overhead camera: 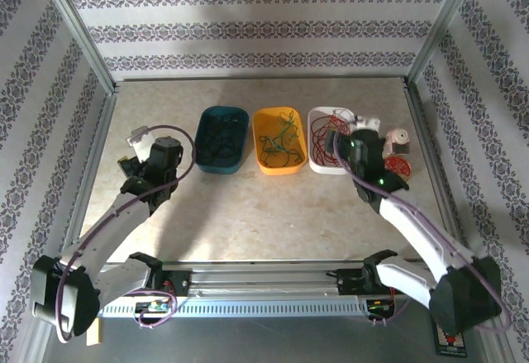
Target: Untangle the cables
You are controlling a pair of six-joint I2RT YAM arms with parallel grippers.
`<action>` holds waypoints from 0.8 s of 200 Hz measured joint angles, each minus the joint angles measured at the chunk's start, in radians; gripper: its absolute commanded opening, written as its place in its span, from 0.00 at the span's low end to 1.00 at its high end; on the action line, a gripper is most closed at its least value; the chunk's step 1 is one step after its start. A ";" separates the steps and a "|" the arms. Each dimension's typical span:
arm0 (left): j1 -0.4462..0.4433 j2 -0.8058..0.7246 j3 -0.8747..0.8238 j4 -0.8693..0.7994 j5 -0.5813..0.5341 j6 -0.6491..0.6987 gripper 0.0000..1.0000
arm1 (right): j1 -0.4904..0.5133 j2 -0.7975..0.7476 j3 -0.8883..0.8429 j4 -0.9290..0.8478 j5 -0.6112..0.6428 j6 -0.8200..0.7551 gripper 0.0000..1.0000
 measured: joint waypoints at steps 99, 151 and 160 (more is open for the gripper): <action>0.063 0.416 -0.129 0.466 0.077 0.282 0.99 | -0.168 0.249 -0.327 0.545 0.036 -0.231 0.99; 0.080 0.504 -0.145 0.767 0.191 0.451 0.99 | -0.306 0.509 -0.337 0.938 -0.244 -0.234 0.98; 0.097 0.505 -0.153 0.789 0.224 0.460 0.99 | -0.313 0.518 -0.338 0.974 -0.290 -0.237 0.98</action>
